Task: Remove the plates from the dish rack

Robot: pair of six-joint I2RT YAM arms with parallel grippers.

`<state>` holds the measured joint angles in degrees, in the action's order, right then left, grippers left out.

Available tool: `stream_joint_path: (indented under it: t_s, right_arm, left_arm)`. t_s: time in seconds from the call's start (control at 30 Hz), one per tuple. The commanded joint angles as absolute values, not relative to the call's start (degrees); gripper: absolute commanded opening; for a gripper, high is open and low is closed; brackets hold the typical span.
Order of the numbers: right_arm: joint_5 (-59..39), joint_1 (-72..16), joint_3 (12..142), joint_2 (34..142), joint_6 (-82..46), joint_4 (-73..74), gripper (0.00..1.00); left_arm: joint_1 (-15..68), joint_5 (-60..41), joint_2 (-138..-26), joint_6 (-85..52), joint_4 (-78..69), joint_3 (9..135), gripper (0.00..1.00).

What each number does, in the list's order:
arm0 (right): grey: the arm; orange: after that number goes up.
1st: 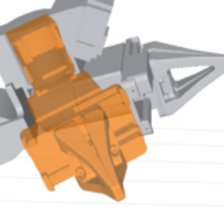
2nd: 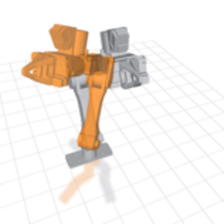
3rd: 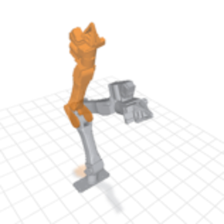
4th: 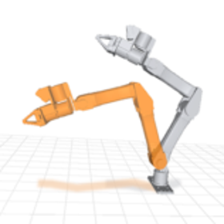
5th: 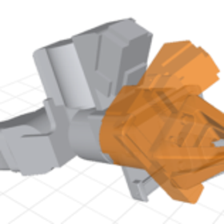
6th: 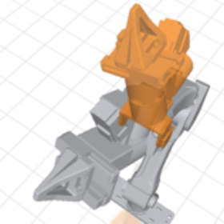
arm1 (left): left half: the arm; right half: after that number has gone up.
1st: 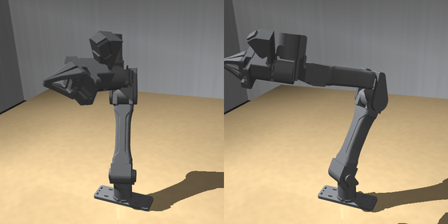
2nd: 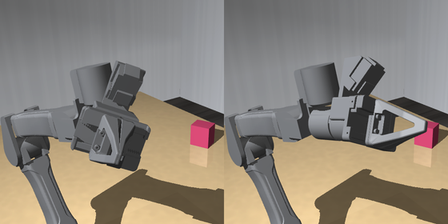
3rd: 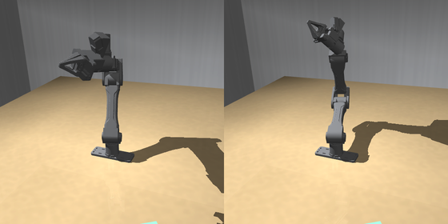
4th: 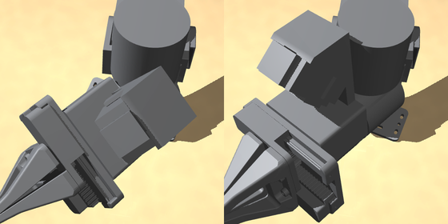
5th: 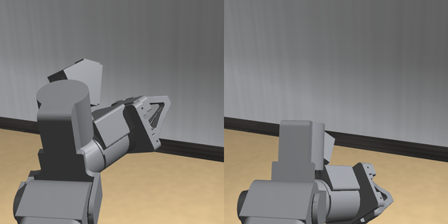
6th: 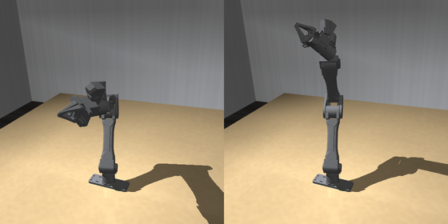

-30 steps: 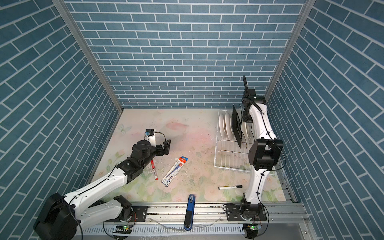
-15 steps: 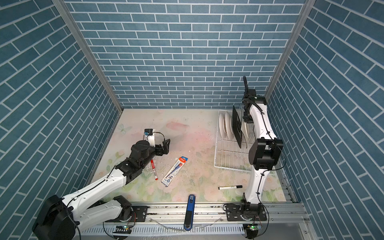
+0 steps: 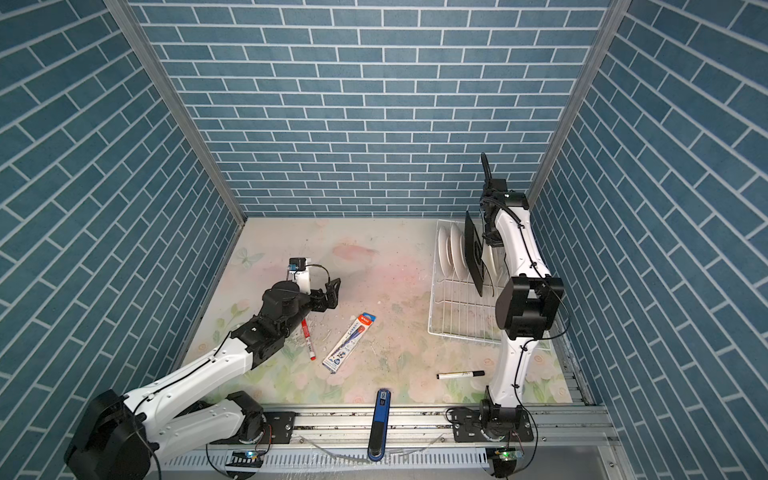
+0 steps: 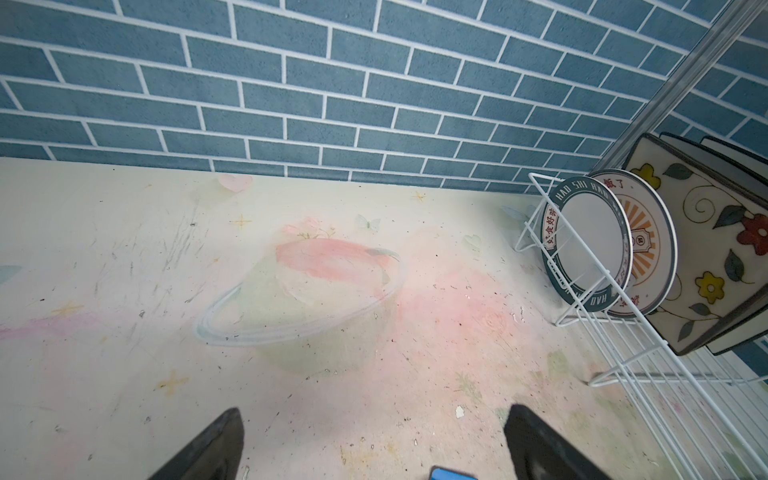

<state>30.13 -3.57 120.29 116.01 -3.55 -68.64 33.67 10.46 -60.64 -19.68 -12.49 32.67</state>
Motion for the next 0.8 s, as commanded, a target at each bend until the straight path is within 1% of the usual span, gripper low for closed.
stream_joint_path:
  t_s: [0.0,0.27,0.77]
  right_arm:
    - [33.86,-4.73,118.08,114.24,-2.76,-65.91,0.0]
    - [36.29,-5.8,108.54,108.17,1.37,-54.91,0.0]
    - [37.62,-5.89,108.98,107.95,4.73,-52.6,0.0]
  left_arm:
    - [34.06,11.02,-59.79,-19.15,-11.95,33.75,1.0]
    - [34.06,11.19,-59.67,-19.16,-12.22,33.32,1.0]
    - [34.06,11.33,-59.46,-19.35,-12.39,32.96,1.0]
